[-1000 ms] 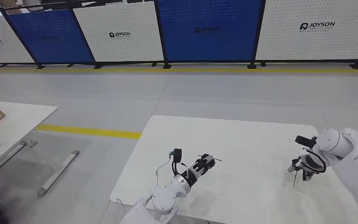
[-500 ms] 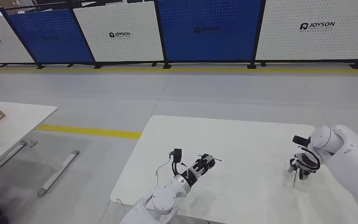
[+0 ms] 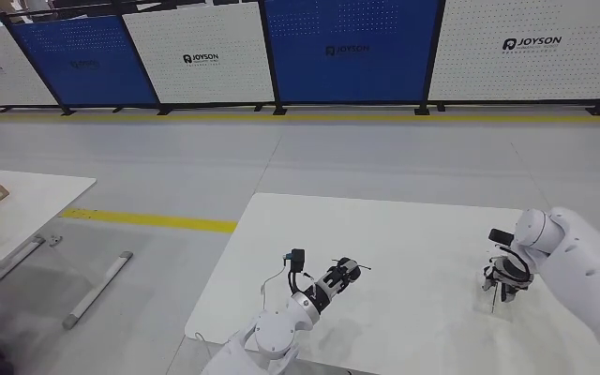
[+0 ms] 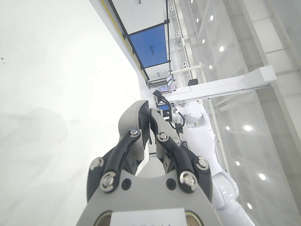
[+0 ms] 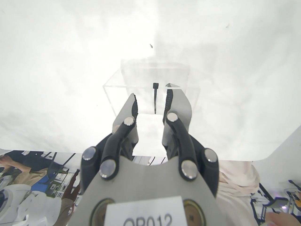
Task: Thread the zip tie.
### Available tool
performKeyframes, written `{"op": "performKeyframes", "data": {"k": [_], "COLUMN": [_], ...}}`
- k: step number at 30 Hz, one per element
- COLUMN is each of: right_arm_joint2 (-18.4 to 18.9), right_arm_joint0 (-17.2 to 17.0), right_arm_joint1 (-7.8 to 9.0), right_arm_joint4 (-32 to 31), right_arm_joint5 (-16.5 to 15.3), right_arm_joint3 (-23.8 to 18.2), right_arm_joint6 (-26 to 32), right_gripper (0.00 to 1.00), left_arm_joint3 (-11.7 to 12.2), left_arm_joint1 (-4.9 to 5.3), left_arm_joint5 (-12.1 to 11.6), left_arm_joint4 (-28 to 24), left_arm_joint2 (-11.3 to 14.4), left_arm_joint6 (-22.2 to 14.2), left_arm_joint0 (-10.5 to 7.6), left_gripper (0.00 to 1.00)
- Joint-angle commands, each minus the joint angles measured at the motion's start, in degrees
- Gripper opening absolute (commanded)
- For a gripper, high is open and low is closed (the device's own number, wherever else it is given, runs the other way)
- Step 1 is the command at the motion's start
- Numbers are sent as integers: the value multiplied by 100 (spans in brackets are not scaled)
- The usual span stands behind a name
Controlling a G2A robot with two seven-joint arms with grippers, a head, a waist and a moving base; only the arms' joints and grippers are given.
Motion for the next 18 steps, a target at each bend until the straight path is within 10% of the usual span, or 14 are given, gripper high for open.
{"op": "performKeyframes", "data": {"k": [1, 18], "right_arm_joint2": [-20, -128], "right_arm_joint0": [10, 126], "right_arm_joint1": [-39, -260], "right_arm_joint4": [-1, -10], "right_arm_joint5": [0, 0], "right_arm_joint3": [58, 442], "right_arm_joint6": [0, 0], "right_gripper": [27, 0], "left_arm_joint3": [0, 0], "left_arm_joint1": [0, 0], "left_arm_joint5": [0, 0], "left_arm_joint4": [0, 0], "left_arm_joint2": [0, 0], "left_arm_joint6": [0, 0], "left_arm_joint0": [0, 0], "left_gripper": [0, 0]}}
